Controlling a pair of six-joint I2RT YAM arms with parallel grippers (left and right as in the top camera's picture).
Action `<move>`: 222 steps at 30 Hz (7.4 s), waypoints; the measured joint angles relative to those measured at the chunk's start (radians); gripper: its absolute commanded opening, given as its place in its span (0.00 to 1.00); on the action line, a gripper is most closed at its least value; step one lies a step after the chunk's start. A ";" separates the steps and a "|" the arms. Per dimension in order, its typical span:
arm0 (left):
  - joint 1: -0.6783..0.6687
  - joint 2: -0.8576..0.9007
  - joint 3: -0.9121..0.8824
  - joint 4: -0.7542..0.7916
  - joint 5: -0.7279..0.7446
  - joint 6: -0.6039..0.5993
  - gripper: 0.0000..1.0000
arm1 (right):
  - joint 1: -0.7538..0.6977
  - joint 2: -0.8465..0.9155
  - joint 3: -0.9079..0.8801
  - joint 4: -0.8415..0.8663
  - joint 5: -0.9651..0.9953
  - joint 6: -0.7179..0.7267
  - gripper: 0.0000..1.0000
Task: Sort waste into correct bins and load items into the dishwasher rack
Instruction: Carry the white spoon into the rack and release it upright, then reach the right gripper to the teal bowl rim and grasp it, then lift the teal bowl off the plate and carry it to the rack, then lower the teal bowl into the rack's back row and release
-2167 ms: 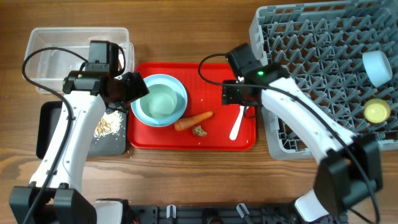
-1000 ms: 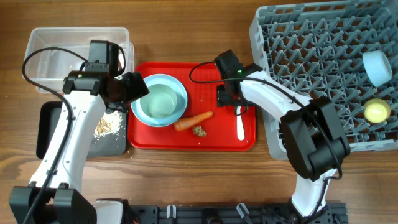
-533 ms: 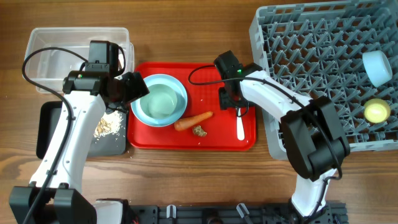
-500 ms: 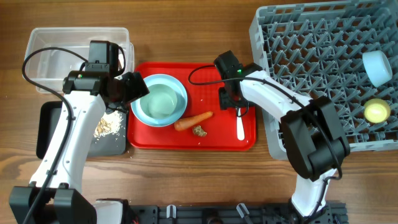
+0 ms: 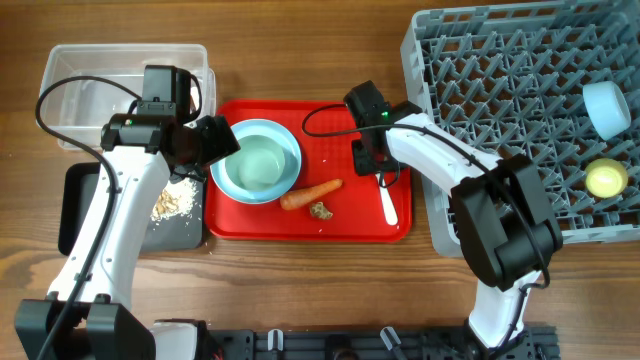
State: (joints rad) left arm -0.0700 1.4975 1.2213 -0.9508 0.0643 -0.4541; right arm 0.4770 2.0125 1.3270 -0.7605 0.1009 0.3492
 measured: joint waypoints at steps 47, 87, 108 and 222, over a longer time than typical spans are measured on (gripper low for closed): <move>0.000 0.000 0.000 0.000 0.000 0.000 0.86 | -0.275 -0.557 -0.013 -0.185 -0.030 -0.283 0.28; 0.000 0.000 0.000 -0.003 0.000 0.000 0.88 | -0.314 -0.356 -0.029 -0.212 -0.048 -0.336 0.50; 0.032 -0.011 0.000 -0.085 -0.047 0.000 0.88 | -0.123 -0.489 -0.031 0.059 -0.406 -0.299 0.65; 0.275 -0.125 0.000 -0.164 -0.074 -0.023 0.95 | -0.561 -0.477 -0.038 0.784 0.581 -1.001 0.04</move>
State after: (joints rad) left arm 0.2050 1.3724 1.2213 -1.1152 -0.0101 -0.4767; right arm -0.0841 1.5356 1.2888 0.0235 0.6819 -0.6514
